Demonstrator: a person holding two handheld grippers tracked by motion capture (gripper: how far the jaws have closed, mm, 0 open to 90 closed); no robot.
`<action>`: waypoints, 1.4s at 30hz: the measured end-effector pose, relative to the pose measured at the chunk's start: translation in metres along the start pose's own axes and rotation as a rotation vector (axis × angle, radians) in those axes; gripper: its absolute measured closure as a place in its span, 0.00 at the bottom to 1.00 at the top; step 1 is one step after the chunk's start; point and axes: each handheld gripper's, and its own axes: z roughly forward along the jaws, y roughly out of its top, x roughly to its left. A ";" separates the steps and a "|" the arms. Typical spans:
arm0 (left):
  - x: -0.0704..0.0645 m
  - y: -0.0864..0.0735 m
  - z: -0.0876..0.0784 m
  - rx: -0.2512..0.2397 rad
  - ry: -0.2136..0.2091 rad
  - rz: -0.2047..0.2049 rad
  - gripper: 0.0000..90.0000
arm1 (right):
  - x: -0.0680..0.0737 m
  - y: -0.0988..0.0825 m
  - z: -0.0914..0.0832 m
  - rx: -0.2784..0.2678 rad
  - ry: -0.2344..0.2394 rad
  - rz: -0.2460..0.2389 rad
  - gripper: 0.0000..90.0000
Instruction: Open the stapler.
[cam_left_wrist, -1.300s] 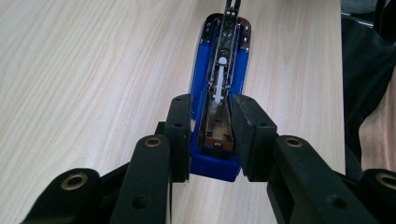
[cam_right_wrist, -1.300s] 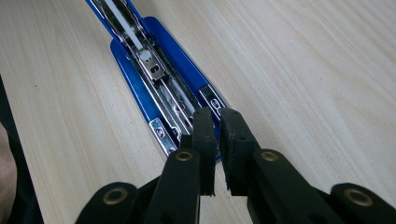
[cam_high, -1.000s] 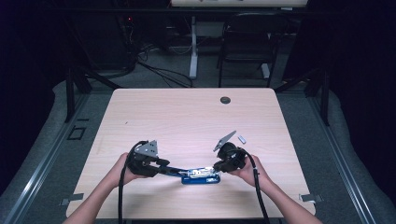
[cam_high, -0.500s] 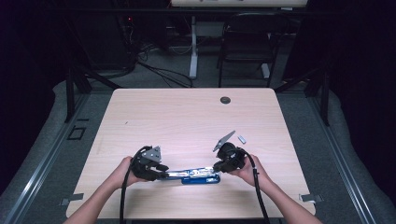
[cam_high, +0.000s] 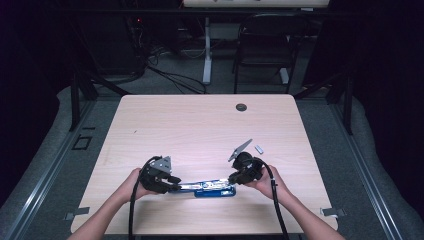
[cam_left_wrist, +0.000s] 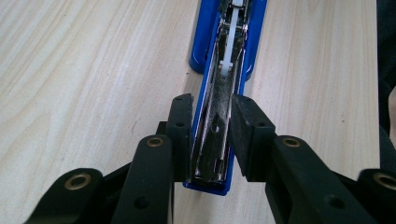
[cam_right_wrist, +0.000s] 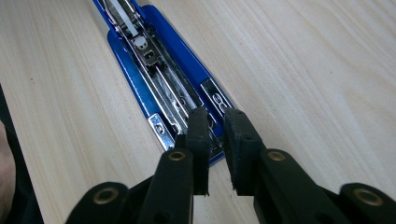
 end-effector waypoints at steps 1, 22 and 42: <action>0.000 0.000 0.000 0.005 0.000 0.002 0.78 | -0.001 0.000 -0.002 0.003 -0.004 -0.002 0.88; 0.003 -0.001 -0.001 -0.003 -0.013 -0.007 0.78 | -0.021 -0.001 -0.030 -0.059 -0.056 0.068 0.29; 0.005 -0.002 0.000 -0.017 -0.035 -0.013 0.77 | -0.046 -0.008 -0.033 -0.012 -0.103 0.142 0.11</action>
